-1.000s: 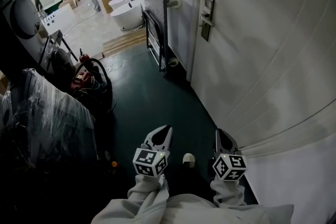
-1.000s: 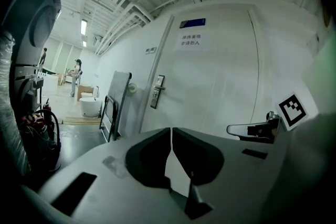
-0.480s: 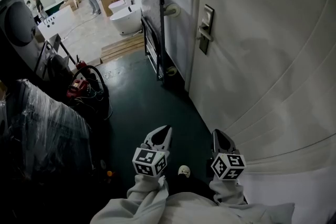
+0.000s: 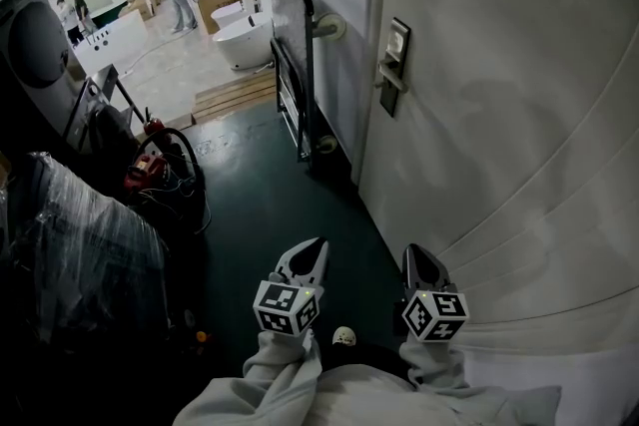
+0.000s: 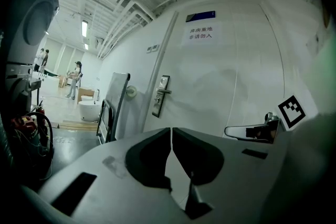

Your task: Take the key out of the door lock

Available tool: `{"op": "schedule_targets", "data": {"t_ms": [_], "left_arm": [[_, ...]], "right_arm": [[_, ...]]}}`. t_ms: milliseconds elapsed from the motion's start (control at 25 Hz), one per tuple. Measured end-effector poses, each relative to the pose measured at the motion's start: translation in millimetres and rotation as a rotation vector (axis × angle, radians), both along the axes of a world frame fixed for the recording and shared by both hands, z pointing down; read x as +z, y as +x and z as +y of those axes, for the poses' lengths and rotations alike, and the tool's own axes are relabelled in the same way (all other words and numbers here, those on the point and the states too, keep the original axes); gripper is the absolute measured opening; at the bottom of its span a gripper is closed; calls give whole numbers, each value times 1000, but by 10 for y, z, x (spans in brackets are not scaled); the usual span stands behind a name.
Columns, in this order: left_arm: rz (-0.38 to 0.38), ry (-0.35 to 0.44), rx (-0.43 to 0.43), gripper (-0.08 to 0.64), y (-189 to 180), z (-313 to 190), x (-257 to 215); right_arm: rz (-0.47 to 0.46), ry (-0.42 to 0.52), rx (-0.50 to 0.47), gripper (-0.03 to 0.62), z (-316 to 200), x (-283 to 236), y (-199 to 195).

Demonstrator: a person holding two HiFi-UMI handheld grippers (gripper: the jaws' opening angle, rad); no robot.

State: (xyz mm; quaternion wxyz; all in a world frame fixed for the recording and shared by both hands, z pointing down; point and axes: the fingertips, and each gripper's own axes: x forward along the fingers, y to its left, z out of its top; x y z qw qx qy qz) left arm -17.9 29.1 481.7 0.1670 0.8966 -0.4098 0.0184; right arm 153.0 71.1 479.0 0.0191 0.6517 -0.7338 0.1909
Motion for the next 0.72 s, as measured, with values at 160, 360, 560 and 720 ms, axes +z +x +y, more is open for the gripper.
{"op": "schedule_targets", "data": {"t_ms": [160,360,560,720], "left_arm": [[-3,-5,0,21,30,20,48],[-5,-26,3,21,18,147,118],[-5,-47,0,21,-5,241,206],[-6,-60,-6,21,-31,215,256]], "right_arm": [[-6,-9,-4,52,23,64,6],[-9,-28,-5,52,156,145,-31],[-10,-50,-11,52,235,237,-91],[-4,-54,-17,52,204,262,-122]]}}
